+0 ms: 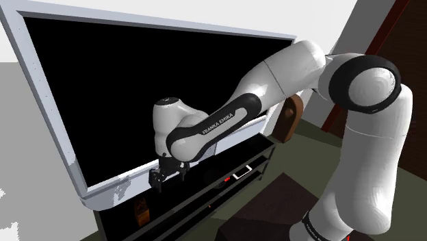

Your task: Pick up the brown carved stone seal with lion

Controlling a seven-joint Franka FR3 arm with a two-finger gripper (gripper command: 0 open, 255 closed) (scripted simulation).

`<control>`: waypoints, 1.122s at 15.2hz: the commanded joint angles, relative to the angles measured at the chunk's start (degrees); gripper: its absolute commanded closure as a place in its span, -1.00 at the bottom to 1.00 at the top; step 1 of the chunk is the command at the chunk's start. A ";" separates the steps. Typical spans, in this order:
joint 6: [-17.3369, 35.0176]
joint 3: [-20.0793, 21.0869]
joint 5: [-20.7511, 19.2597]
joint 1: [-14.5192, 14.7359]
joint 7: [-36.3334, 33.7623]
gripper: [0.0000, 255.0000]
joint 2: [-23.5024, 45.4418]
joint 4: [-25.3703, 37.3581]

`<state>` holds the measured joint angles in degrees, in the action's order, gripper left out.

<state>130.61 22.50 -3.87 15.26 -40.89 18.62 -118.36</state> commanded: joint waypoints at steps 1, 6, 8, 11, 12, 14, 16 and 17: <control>0.47 -0.67 -2.50 1.83 -2.22 -1.00 4.71 4.08; -0.39 -2.74 -7.03 6.97 -6.20 -1.00 15.95 15.94; -1.28 -3.59 -8.36 9.06 -7.26 -1.00 20.53 21.39; -1.83 -4.44 -9.40 10.94 -7.97 -1.00 25.03 26.48; -1.38 -4.58 -9.54 11.04 -8.03 -1.00 25.57 26.56; -0.50 -4.85 -9.82 11.23 -8.14 -1.00 26.66 26.78; 0.35 -5.12 -10.09 11.44 -8.25 -1.00 27.79 27.04; 0.77 -5.26 -10.22 11.54 -8.30 -1.00 28.36 27.20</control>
<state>131.04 17.37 -13.97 26.68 -49.14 46.40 -91.43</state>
